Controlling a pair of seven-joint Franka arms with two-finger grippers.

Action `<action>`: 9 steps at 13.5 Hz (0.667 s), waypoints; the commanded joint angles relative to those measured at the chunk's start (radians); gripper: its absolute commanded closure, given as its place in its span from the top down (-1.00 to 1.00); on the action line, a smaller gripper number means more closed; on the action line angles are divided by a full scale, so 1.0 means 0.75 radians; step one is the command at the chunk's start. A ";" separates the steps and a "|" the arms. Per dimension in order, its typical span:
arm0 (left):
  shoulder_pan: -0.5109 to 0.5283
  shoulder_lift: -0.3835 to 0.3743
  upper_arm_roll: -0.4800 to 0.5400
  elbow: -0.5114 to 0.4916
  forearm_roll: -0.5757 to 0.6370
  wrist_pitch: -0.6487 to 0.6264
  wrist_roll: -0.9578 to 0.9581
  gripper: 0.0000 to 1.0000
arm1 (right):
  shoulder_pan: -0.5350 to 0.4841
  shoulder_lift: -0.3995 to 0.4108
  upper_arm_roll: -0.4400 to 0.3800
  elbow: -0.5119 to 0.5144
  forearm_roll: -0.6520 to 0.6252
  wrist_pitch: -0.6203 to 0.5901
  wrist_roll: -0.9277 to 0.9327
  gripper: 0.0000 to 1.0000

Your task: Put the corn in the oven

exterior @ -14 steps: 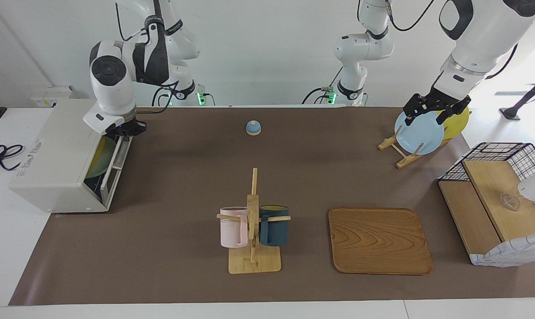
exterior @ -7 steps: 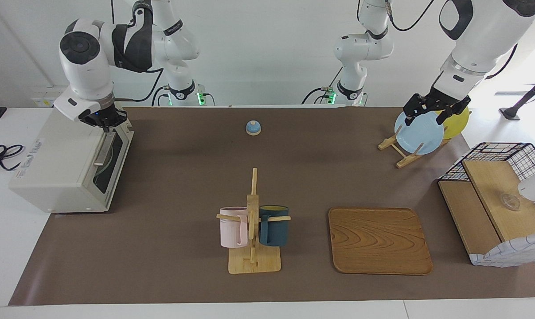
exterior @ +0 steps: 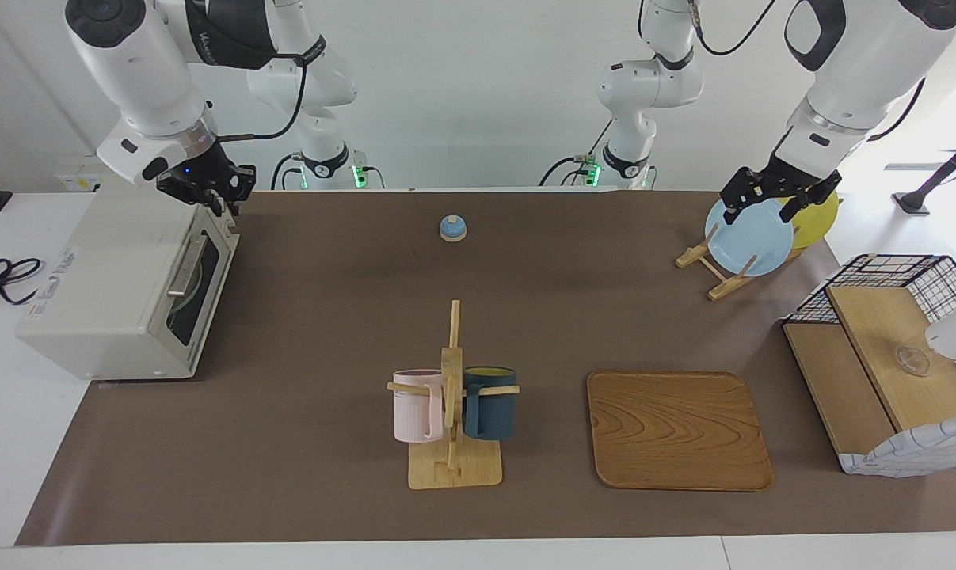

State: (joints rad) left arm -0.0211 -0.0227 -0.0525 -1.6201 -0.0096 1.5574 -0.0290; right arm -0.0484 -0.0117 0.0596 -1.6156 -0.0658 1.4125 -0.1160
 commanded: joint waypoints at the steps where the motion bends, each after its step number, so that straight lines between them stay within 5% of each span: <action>1: 0.018 -0.029 -0.010 -0.028 -0.016 0.006 0.008 1.00 | -0.015 0.020 0.000 0.054 0.049 -0.034 0.038 1.00; 9: 0.018 -0.029 -0.010 -0.028 -0.016 0.006 0.008 1.00 | 0.050 -0.007 -0.051 0.047 0.049 -0.036 0.067 1.00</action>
State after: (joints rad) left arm -0.0211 -0.0227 -0.0525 -1.6201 -0.0096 1.5574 -0.0290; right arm -0.0151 -0.0169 0.0427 -1.5944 -0.0534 1.3955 -0.0794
